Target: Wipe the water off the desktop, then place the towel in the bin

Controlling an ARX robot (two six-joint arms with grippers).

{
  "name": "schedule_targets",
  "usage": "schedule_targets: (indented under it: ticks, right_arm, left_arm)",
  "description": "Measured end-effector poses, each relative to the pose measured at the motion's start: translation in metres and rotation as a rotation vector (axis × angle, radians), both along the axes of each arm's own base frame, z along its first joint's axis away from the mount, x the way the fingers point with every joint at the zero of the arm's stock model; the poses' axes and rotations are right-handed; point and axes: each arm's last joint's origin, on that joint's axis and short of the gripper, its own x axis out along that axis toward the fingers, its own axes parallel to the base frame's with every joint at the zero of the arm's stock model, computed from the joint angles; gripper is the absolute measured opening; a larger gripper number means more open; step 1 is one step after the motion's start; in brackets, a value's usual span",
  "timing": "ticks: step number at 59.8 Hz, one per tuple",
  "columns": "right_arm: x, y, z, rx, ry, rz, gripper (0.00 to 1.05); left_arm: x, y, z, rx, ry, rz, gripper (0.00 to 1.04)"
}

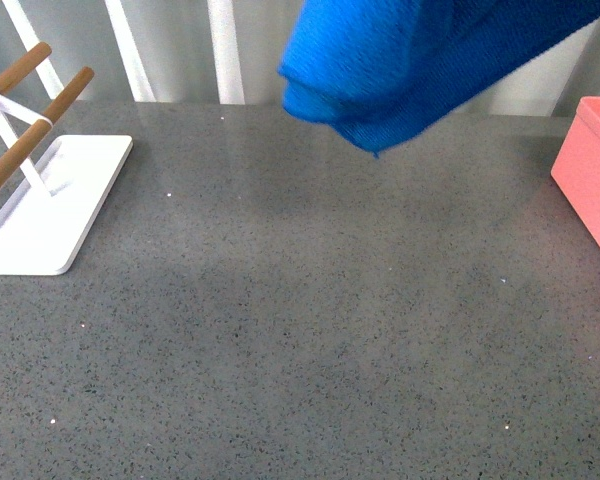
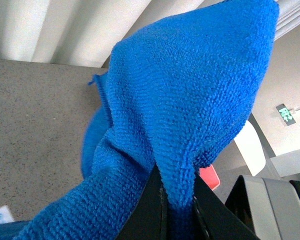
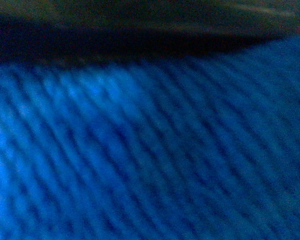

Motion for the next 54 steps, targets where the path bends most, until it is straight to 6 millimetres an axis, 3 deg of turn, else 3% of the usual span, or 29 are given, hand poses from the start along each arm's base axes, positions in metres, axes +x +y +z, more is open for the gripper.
schedule_targets:
  ticks: [17, 31, 45, 52, 54]
  right_arm:
    - [-0.001, 0.019, -0.001, 0.060, 0.046, 0.003, 0.96]
    - [-0.003, 0.023, -0.001, 0.072, 0.067, -0.008, 0.63]
    - [-0.005, 0.018, 0.005, 0.060, 0.051, -0.004, 0.17]
    - [-0.008, 0.015, 0.010, 0.054, 0.030, 0.001, 0.03]
    - [-0.008, 0.014, 0.011, 0.054, 0.028, -0.001, 0.04]
  left_arm:
    - [0.000, 0.000, 0.001, -0.016, 0.015, 0.003, 0.04]
    - [0.002, 0.004, 0.001, -0.014, 0.018, 0.014, 0.04]
    - [0.007, 0.011, 0.000, -0.006, 0.019, 0.057, 0.04]
    - [0.010, 0.015, -0.001, 0.000, 0.023, 0.075, 0.04]
    - [0.011, 0.015, -0.001, 0.000, 0.023, 0.078, 0.04]
